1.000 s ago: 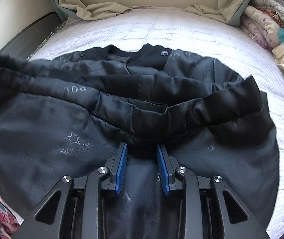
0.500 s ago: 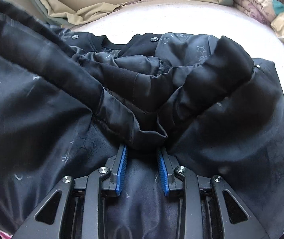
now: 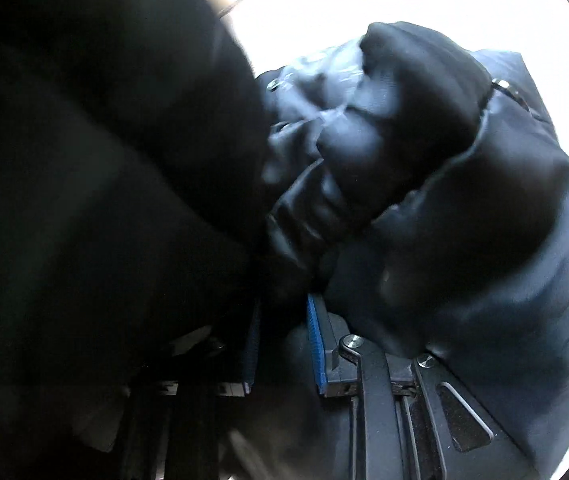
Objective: Fold large clothes
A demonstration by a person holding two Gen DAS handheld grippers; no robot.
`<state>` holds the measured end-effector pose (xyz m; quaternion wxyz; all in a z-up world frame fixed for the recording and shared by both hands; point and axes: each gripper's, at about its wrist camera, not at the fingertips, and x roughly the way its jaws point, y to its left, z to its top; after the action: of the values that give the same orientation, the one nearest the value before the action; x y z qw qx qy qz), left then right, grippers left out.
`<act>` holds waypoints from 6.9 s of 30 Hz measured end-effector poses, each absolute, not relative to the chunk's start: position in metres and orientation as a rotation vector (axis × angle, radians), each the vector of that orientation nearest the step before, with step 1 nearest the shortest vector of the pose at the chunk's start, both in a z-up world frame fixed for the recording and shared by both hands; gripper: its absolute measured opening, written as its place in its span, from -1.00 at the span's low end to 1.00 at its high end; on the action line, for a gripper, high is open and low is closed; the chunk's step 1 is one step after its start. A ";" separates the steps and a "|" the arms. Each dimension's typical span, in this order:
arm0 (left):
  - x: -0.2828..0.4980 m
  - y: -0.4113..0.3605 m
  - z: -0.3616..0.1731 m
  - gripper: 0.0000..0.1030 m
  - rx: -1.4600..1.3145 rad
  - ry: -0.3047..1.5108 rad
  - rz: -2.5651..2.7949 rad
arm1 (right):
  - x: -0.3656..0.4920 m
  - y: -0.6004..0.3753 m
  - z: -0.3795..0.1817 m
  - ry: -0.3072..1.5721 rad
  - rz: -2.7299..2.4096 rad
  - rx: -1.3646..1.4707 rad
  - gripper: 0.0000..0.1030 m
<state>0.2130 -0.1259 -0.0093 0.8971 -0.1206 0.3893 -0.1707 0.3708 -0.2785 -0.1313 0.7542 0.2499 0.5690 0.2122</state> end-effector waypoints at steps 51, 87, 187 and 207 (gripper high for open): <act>0.142 -0.230 -0.051 0.38 0.186 0.865 -0.580 | 0.388 -0.352 -0.093 1.188 0.512 0.517 -0.50; 0.188 -0.149 -0.097 0.27 0.138 0.818 -0.504 | 0.347 -0.405 -0.035 0.972 0.108 0.496 0.03; 0.199 -0.142 -0.091 0.57 0.136 0.904 -0.616 | 0.307 -0.372 -0.054 1.056 0.197 0.361 0.65; 0.307 -0.035 -0.106 0.90 -0.434 1.256 -0.654 | 0.340 -0.399 -0.150 1.225 0.361 0.669 0.88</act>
<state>0.3070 -0.0347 -0.1058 0.7379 -0.1978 0.5723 -0.2981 0.3400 -0.3989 -0.1497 0.7513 0.3064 0.5606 0.1655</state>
